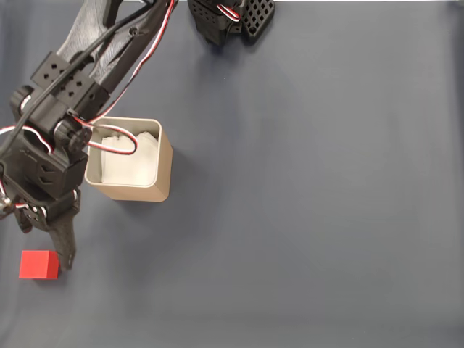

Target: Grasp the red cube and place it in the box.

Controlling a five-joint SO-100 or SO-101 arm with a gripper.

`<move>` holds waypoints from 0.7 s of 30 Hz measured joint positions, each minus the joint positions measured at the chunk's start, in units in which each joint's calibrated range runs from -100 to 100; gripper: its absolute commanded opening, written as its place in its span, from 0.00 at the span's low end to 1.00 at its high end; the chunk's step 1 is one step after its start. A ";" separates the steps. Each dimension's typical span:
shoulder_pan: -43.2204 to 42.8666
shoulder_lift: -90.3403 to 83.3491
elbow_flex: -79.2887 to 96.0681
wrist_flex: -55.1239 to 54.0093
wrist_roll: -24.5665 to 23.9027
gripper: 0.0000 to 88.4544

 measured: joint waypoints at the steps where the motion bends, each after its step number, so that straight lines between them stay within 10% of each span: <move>1: 0.15 0.36 0.00 -0.73 -0.29 0.37; 21: 2.25 10.16 -2.09 -12.35 -0.63 0.38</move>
